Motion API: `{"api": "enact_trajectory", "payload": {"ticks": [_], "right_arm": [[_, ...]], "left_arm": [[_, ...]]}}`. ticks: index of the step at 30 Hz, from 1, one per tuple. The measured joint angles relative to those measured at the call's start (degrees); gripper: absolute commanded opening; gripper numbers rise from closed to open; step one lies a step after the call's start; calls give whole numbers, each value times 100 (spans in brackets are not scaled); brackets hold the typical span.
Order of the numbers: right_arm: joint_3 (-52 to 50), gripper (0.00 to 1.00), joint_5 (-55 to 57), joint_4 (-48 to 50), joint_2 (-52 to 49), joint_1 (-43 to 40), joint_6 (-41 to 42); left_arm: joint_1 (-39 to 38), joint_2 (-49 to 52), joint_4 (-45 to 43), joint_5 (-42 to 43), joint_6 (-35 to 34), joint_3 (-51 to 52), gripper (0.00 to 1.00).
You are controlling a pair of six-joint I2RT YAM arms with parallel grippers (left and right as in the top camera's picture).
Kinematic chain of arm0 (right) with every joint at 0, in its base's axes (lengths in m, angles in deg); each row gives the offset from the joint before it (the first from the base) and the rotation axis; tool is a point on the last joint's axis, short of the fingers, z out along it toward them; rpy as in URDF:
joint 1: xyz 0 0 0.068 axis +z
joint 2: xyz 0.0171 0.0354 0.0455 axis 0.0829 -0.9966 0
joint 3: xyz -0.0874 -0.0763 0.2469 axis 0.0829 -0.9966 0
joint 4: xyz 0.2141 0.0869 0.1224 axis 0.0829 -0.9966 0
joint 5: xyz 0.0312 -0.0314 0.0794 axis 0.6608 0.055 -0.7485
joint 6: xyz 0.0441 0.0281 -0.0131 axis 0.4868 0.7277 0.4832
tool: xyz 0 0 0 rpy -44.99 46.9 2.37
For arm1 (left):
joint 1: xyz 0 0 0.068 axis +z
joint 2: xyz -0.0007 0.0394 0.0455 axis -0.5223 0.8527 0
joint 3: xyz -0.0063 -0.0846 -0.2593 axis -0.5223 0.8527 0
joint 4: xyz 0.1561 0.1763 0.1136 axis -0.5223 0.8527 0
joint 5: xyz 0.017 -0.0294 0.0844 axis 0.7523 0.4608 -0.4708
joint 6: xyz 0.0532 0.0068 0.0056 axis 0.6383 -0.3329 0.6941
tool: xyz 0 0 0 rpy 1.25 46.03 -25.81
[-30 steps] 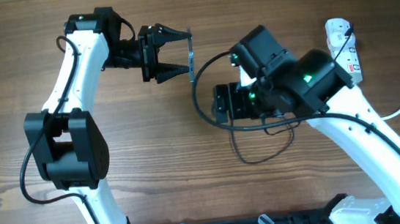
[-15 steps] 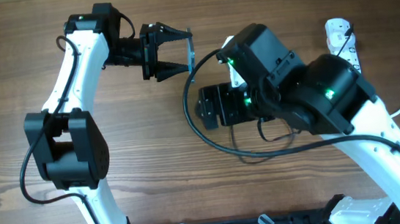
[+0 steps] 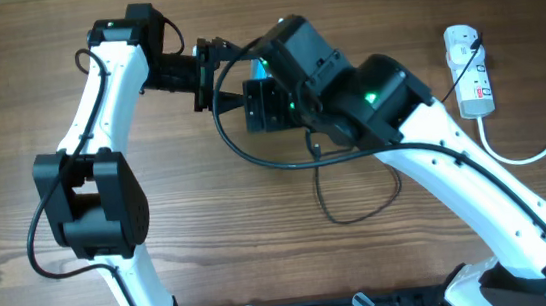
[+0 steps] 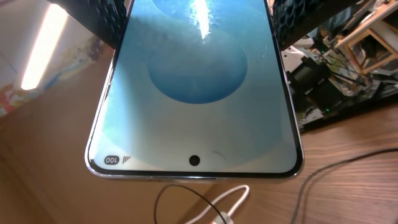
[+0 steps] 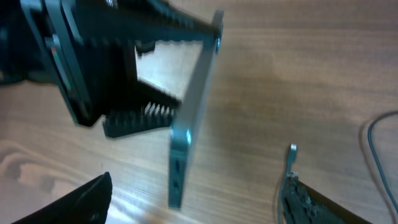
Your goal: Plug charger to phone and switch on socket
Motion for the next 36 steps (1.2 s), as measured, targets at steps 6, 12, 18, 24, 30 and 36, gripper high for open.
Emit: {"api": "enact_trajectory", "payload": {"ticks": [6,12,18,24,30,36], "right_arm": [[0,61,216,273,-208,-2,275],[0,52,444,293,-514,-2,763],[0,42,468,391,-522,-2,957],[0,38,459,391,-522,-2,1008],[0,36,420,389,-522,-2,1054],[0,30,420,389,-522,-2,1119]], "left_arm": [[0,0,2,-162,-22,0,63],[0,0,70,-175,-42,0,64],[0,0,70,-153,-44,0,64],[0,0,-35,-157,-57,0,64],[0,0,-199,-269,-258,0,64],[0,0,-236,-306,-448,0,64]]}}
